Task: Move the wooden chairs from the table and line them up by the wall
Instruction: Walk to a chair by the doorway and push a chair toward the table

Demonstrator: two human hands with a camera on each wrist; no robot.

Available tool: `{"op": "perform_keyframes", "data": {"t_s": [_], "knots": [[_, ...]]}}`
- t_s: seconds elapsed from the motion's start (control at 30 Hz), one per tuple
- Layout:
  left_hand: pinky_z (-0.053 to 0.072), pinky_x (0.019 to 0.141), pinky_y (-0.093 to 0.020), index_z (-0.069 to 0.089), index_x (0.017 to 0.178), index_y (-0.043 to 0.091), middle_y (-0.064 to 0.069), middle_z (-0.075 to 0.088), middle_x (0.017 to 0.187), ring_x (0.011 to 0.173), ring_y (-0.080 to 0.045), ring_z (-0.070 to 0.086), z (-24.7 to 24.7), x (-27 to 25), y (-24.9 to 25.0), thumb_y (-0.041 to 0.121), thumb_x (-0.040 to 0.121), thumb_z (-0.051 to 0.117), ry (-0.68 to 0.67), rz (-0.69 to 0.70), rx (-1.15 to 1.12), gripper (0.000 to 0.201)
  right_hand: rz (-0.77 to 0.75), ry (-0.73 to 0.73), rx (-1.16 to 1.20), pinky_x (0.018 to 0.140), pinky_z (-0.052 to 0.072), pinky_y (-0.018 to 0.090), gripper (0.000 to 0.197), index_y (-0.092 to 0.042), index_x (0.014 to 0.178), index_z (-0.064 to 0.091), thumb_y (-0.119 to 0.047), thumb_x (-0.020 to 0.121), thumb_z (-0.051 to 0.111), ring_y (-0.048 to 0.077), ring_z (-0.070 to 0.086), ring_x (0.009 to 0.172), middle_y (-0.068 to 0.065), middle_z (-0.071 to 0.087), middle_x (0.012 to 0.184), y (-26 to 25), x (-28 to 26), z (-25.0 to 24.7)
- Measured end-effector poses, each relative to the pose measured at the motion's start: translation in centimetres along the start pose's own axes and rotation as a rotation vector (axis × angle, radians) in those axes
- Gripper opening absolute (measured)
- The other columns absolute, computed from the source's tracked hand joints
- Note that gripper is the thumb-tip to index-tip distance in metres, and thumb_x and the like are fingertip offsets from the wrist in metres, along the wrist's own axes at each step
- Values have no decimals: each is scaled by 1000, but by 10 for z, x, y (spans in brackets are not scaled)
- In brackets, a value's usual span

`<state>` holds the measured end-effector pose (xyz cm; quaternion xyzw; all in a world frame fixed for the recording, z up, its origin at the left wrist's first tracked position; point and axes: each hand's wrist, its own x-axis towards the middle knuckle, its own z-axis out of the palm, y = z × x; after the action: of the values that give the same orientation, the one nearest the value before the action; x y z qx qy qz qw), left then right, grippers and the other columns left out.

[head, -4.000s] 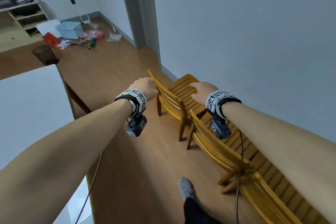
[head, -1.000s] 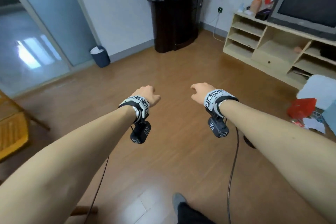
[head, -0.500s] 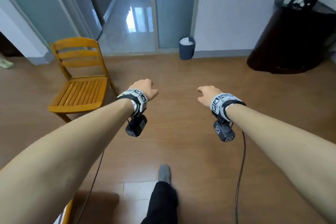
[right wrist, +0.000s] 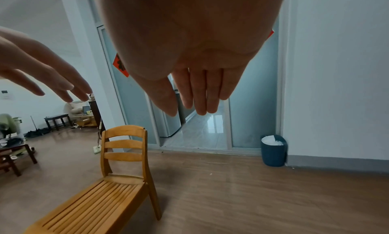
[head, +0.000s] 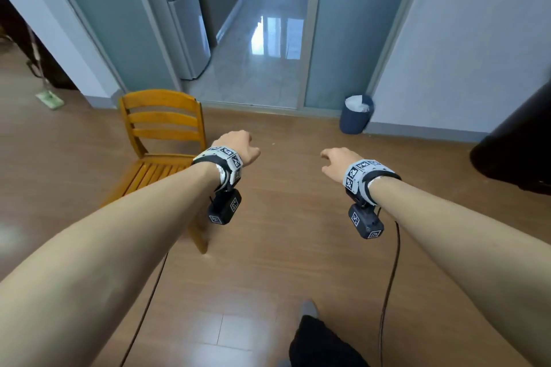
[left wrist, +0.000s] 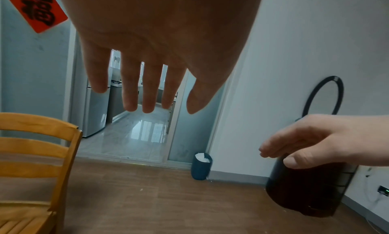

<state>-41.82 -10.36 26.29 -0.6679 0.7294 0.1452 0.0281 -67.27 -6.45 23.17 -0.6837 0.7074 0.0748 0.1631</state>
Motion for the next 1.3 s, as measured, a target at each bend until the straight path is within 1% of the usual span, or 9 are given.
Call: {"op": "perform_keyframes", "data": {"t_s": [0.23,0.47,0.57,0.67,0.83,1.0,1.07,1.17,1.3], "knots": [[49,95,-39,58,134,17,-12,62,132,117,-36,58,-34,187,-35,40,92,55,6,-78,10,47,-90,-16,-30,88,51,35,53,-23,148,47,-21,95,52,31,62,115,9,59,138,-16,210,-38],[47,98,-39,58,134,17,-13,61,133,120,-35,57,-95,359,-73,38,91,56,-4,-198,-8,48,-202,-47,-76,92,54,39,52,-21,146,50,-24,95,57,29,63,114,9,60,137,-63,416,-112],[46,97,-40,58,133,16,-13,61,132,118,-35,57,-117,414,-96,37,91,56,-10,-242,-29,47,-248,-62,-82,95,53,38,50,-19,146,50,-20,97,53,27,62,117,8,58,140,-94,484,-140],[47,97,-39,59,132,16,-13,62,131,117,-35,58,-131,476,-127,38,91,55,-18,-287,-65,47,-286,-75,-83,87,55,35,48,-19,146,50,-20,98,53,26,65,111,8,58,139,-126,554,-158],[47,96,-40,60,131,17,-13,62,130,117,-36,58,-140,592,-185,39,89,56,-42,-353,-103,47,-322,-116,-77,95,53,37,51,-23,146,49,-24,95,55,27,63,116,6,60,138,-184,683,-170],[48,94,-39,59,132,18,-13,62,129,114,-35,59,-158,714,-252,37,89,55,-73,-403,-148,48,-362,-171,-142,88,50,29,52,-22,150,46,-22,99,54,25,64,114,4,59,139,-249,805,-191],[48,95,-40,58,133,18,-12,61,129,114,-34,59,-174,755,-278,38,89,55,-77,-428,-152,48,-391,-194,-156,92,52,31,52,-23,149,47,-22,97,56,25,64,113,4,61,138,-276,853,-202],[50,95,-40,58,132,18,-11,63,127,112,-32,61,-198,805,-315,40,89,54,-71,-472,-149,48,-439,-223,-176,98,52,37,50,-20,147,50,-21,96,55,27,64,115,7,63,135,-315,921,-215],[52,93,-39,63,127,19,-9,66,121,106,-31,63,-220,856,-364,39,87,54,-55,-573,-184,45,-553,-217,-248,92,54,34,42,-18,139,56,-24,98,55,26,66,109,6,66,127,-375,995,-237]]}}
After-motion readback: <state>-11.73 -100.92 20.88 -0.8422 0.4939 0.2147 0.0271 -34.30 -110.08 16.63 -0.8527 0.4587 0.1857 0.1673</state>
